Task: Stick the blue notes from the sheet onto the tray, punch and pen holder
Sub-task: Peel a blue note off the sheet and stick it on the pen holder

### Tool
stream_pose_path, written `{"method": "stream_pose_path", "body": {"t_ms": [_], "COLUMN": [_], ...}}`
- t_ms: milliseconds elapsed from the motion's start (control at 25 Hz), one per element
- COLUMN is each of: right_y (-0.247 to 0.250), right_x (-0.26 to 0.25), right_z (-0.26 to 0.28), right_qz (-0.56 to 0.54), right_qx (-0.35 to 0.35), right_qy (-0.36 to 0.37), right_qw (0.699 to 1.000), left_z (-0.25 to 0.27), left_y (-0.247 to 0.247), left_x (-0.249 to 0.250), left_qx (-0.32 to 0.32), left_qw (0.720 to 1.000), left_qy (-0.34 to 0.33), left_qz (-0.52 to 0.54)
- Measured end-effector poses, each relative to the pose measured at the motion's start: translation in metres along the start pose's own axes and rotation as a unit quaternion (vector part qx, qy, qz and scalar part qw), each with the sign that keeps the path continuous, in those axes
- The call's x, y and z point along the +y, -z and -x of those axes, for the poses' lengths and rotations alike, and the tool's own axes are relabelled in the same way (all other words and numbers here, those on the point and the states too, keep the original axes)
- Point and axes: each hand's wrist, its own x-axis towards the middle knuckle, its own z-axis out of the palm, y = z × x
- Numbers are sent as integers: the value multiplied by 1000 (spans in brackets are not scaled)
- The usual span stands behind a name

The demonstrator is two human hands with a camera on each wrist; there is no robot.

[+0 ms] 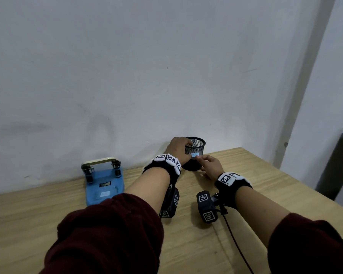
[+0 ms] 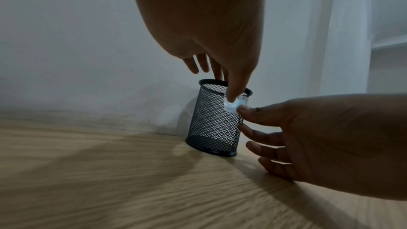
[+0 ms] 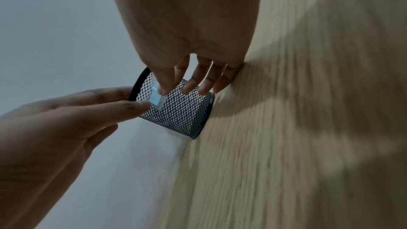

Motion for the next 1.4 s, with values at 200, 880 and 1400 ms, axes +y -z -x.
{"method": "stream_pose_path", "body": {"t_ms": [200, 880, 1400], "right_y": [-2, -8, -4], "right_x": [0, 8, 12], "right_z": [-7, -19, -20], "right_qz": [4, -20, -22], "right_qx": [4, 50, 50], "right_qy": [17, -5, -9], "right_qw": [1000, 999, 998], "left_z": [-3, -10, -13], "left_y": [-3, -8, -14], "left_x": [1, -2, -2], "left_qx": [-33, 13, 36], "left_qw": [998, 998, 997], "left_qy": [-3, -1, 13], "left_qz": [44, 67, 60]}}
